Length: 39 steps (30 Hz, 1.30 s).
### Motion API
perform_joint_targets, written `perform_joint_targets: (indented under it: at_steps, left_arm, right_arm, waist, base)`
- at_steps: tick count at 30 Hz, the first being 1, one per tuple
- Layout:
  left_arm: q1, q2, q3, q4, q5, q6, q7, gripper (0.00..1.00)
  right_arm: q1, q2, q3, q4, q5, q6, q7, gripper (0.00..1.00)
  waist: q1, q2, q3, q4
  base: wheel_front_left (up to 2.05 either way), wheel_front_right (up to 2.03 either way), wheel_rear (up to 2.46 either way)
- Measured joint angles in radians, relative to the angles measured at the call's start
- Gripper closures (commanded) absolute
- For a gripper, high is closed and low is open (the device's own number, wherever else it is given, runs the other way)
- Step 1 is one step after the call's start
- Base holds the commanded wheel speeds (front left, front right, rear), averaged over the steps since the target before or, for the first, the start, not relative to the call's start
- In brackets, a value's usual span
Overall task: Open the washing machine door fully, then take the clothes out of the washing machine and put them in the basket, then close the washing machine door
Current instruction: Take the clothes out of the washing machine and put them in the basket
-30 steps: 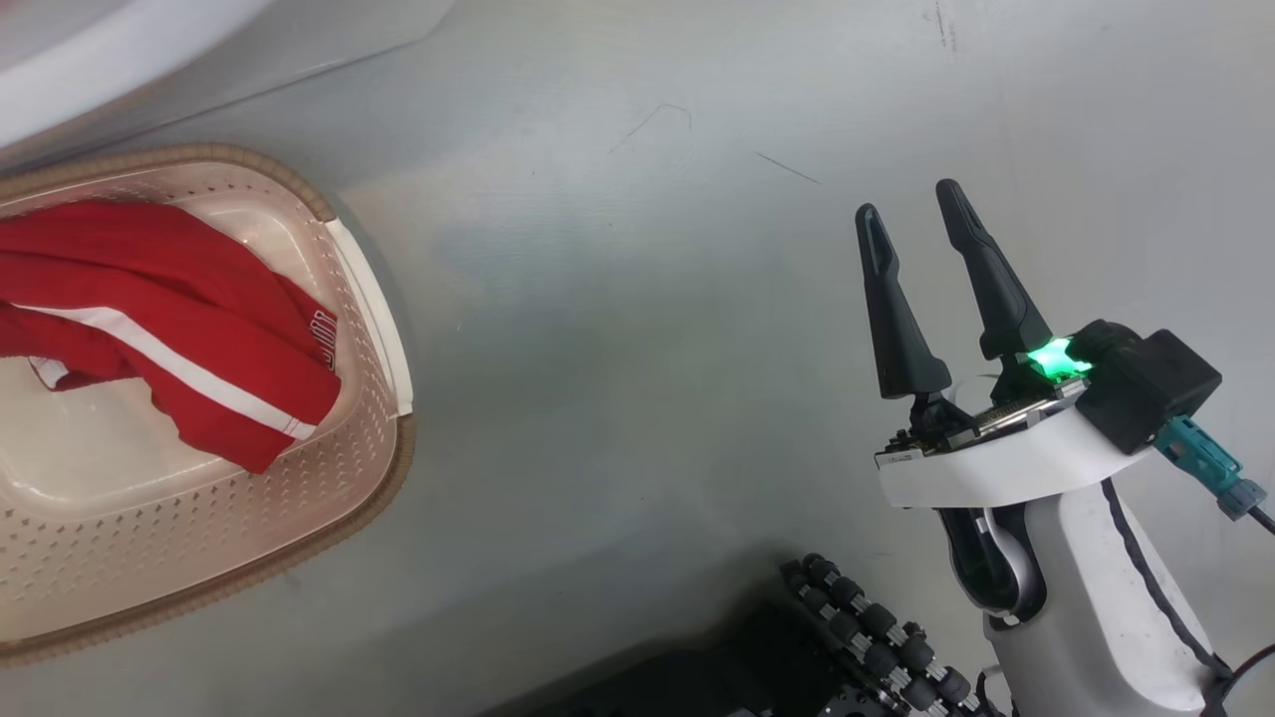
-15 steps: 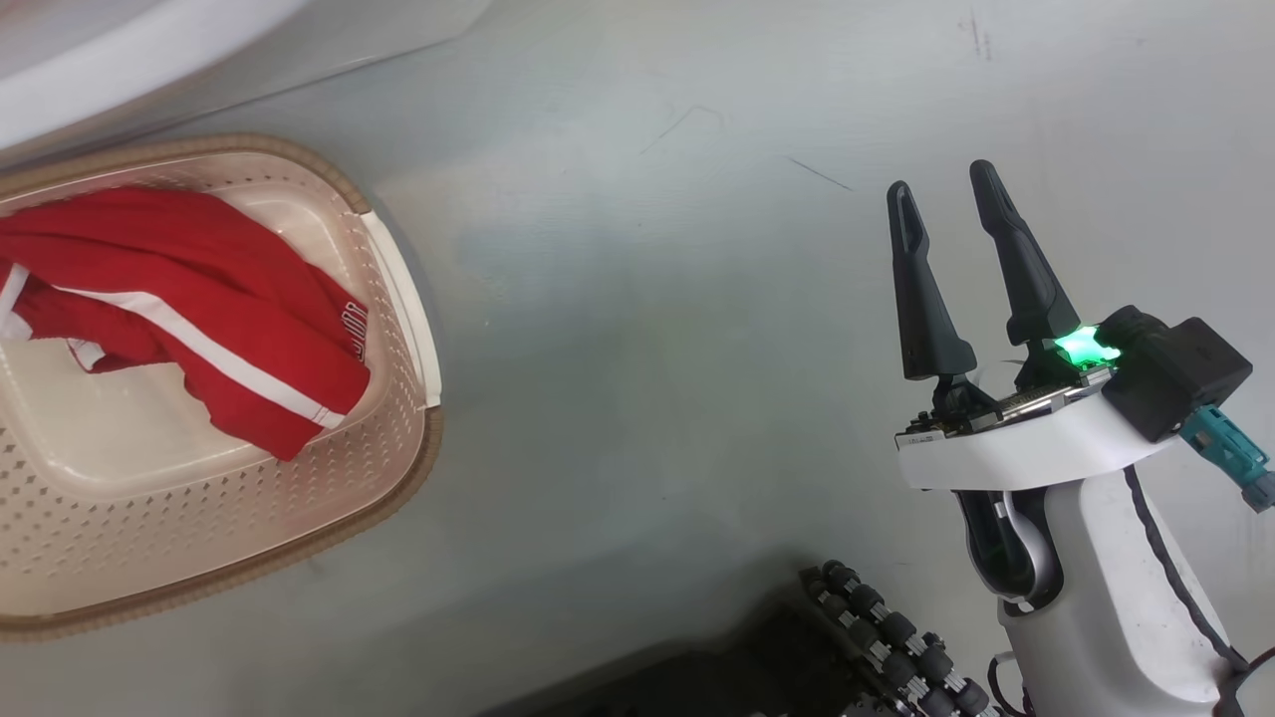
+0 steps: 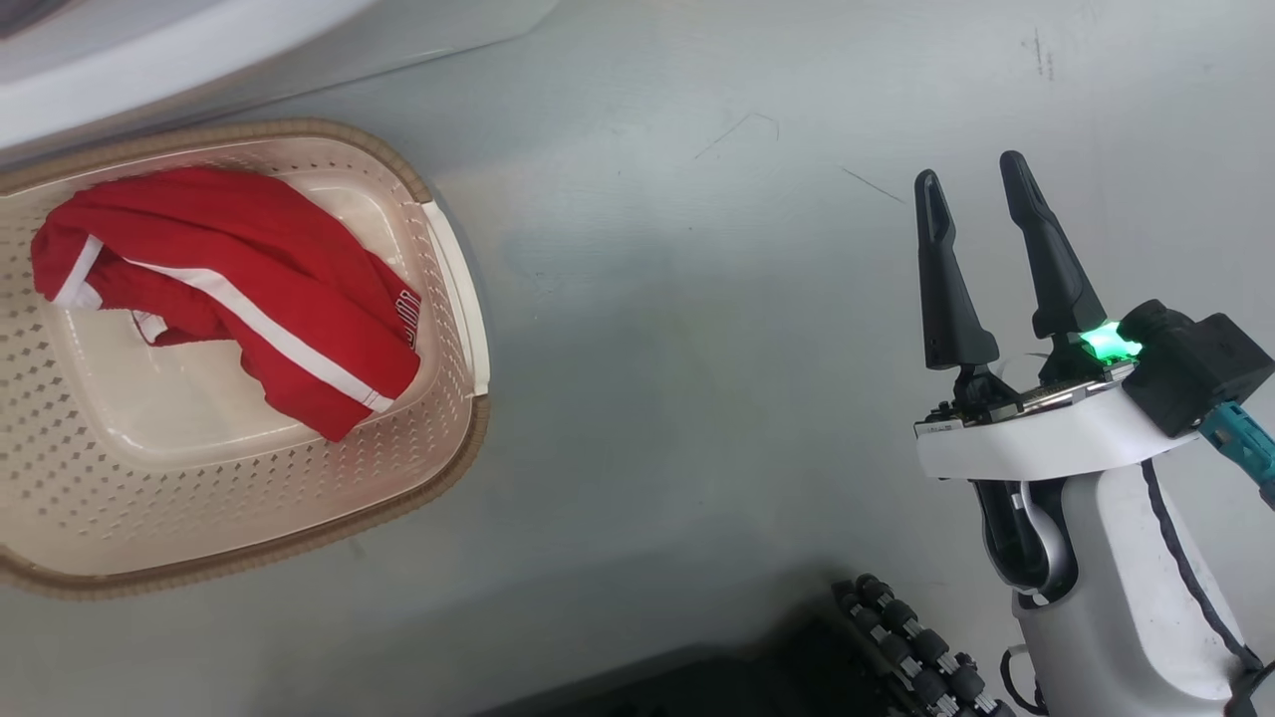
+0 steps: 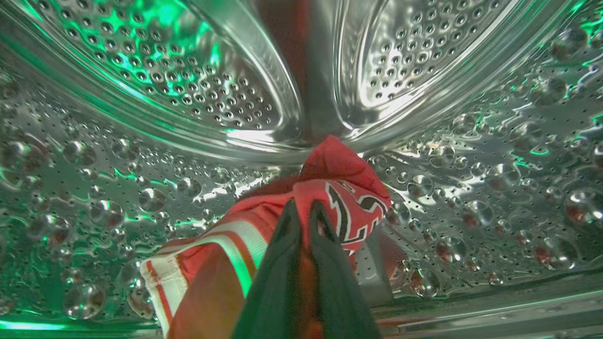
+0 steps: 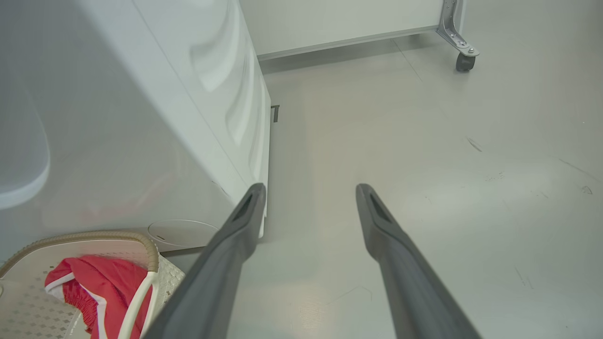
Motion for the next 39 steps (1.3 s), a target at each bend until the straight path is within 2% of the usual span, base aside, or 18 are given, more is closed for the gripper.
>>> perform_joint_targets:
  at_steps: [5,10,22,32,39]
  left_arm:
    - [0.054,-0.021,0.016,-0.049,0.0,0.001,-0.104,1.0]
    - [0.14,-0.062,0.043,-0.094,0.002,0.025,-0.22,1.0]
    - [0.429,-0.198,0.06,-0.194,0.014,0.069,-0.503,1.0]
    - [0.681,-0.3,0.035,-0.22,0.035,0.091,-0.664,1.0]
    - [0.832,-0.376,-0.023,-0.243,0.059,0.098,-0.746,1.0]
  right_arm:
    - [0.0,0.0,-0.012,0.0,-0.015,0.0,0.0,0.0]
    - [0.0,0.0,-0.033,0.001,-0.03,0.0,0.0,0.0]
    - [0.009,-0.018,-0.072,0.009,-0.086,0.006,0.0,0.0]
    - [0.056,-0.022,-0.071,0.04,-0.11,0.007,0.0,0.0]
    - [0.103,-0.023,-0.055,0.058,-0.128,0.007,0.0,0.0]
  waist:
    - [0.0,0.0,-0.011,0.021]
    - [0.0,0.0,-0.029,0.04]
    - [0.0,0.0,-0.118,0.095]
    - [0.0,0.0,-0.233,0.139]
    - [0.0,0.0,-0.328,0.163]
  base:
    - [0.0,0.0,0.0]
    - [0.0,0.0,0.0]
    - [0.0,0.0,0.0]
    - [0.0,0.0,0.0]
    - [0.0,0.0,0.0]
